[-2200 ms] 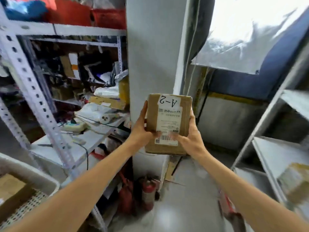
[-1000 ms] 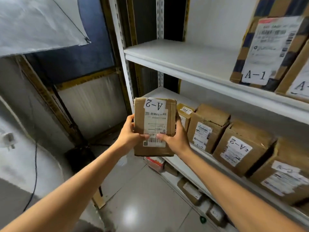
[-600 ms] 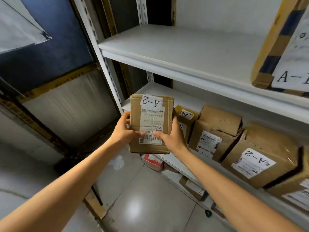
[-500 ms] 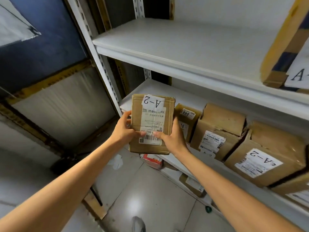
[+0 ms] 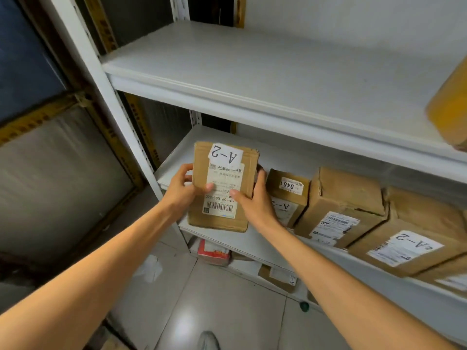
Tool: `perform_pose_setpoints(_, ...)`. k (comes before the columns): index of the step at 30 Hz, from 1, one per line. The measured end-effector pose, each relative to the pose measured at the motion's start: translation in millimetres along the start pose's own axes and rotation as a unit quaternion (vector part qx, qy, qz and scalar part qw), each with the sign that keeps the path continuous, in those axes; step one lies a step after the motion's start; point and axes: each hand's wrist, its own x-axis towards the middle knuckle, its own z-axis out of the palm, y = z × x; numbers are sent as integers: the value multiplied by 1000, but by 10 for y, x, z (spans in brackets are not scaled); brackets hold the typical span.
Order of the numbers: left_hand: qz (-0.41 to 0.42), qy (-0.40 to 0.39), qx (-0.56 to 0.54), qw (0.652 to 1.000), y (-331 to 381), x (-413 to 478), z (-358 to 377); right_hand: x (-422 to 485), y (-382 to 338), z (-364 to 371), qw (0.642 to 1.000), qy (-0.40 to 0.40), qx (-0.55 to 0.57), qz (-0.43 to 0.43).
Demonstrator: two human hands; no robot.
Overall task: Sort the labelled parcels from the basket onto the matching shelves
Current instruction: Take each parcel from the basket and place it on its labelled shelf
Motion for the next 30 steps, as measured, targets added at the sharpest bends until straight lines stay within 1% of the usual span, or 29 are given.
perform_pose_setpoints(2,21,-15,15,1000,-11,139,-30,106,-23,42,1000,24,-4,10)
perform_pose_setpoints(5,30,-36,36,998,-102,361,-42,229,-30,96,998,35,-19,43)
perform_pose_setpoints(11,44,-48,62,996,-359,634,37,388,74,199,993,60,-62,82)
perform_pose_setpoints(14,67,-37,71,995,-425,719,95,353,75,225,993,63,-71,69)
perform_pose_setpoints(16,84,-27,72,993,-455,710,168,297,37,215,990,71,-116,26)
perform_pose_setpoints(18,98,-15,63,993,-514,696,254,228,-10,175,972,54,-229,-24)
perform_pose_setpoints(20,100,-15,58,993,-527,710,314,179,-47,121,932,19,-361,-32)
perform_pose_setpoints(23,78,-48,79,993,-456,783,339,141,-58,38,875,5,-483,-37)
perform_pose_setpoints(26,62,-59,138,987,-388,787,289,113,-65,-18,835,5,-543,-87)
perform_pose_setpoints(28,39,-55,175,982,-376,757,212,89,-94,-16,828,3,-548,-120)
perform_pose_setpoints(30,7,-33,232,972,-361,716,81,68,-146,29,828,-6,-533,-174)
